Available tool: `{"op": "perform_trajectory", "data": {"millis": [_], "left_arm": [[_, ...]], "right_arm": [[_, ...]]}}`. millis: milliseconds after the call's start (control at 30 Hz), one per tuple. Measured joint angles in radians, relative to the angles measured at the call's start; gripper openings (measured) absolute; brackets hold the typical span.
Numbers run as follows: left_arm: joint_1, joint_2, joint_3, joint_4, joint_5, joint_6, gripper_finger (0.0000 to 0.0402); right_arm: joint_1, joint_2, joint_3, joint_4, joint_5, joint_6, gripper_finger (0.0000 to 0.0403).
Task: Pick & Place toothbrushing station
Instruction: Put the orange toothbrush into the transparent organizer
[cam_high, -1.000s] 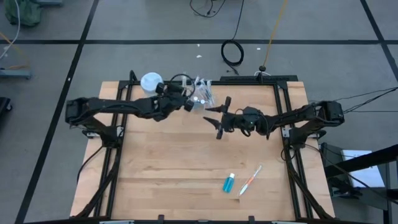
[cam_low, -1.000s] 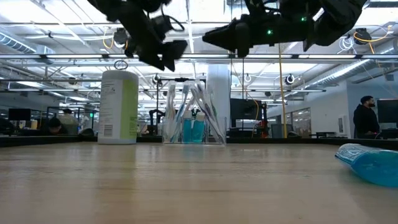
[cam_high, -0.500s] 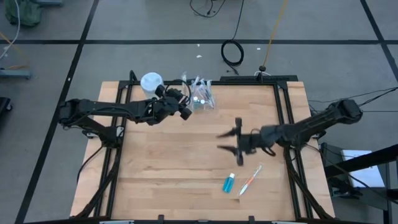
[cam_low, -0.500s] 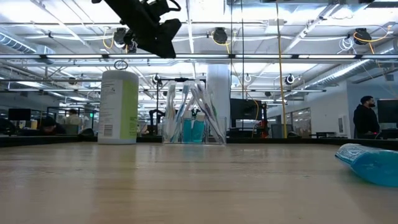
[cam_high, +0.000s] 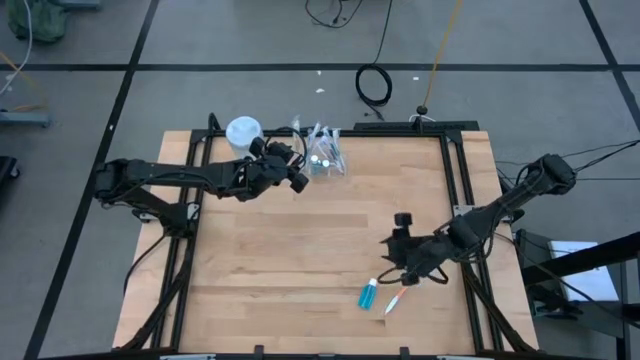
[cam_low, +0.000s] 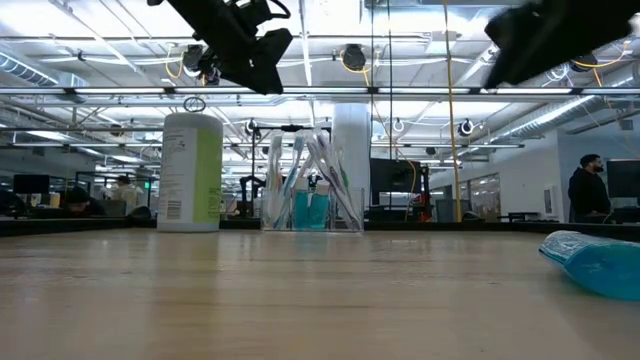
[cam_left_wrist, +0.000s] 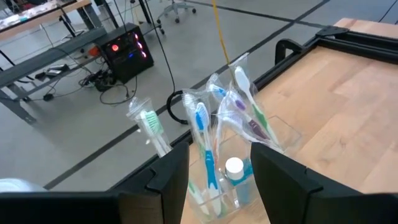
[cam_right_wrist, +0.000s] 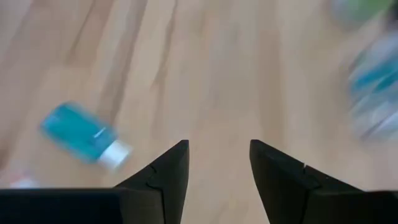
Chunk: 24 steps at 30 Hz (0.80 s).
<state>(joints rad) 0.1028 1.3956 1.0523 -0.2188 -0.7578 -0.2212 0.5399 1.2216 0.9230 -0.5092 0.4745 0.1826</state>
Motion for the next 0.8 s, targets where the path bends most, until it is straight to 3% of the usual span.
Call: {"op": "perform_trajectory", "data": {"millis": [167, 433, 533, 800], "left_arm": [[0.000, 0.000, 0.000, 0.000, 0.002, -0.001, 0.0179], [0.000, 0.000, 0.000, -0.004, 0.002, -0.002, 0.0179], [0.000, 0.000, 0.000, -0.003, 0.002, -0.005, 0.0179], [0.000, 0.000, -0.001, -0.006, 0.045, -0.005, 0.0179]], "right_arm": [[0.011, 0.010, -0.013, -0.162, -0.191, 0.237, 0.0159], [0.097, 0.011, -0.175, -0.187, -0.448, 0.302, 0.0157], [0.128, 0.012, -0.247, -0.092, -0.441, 0.308, 0.0157], [0.156, 0.012, -0.365, 0.160, -0.321, 0.048, 0.0156]]}}
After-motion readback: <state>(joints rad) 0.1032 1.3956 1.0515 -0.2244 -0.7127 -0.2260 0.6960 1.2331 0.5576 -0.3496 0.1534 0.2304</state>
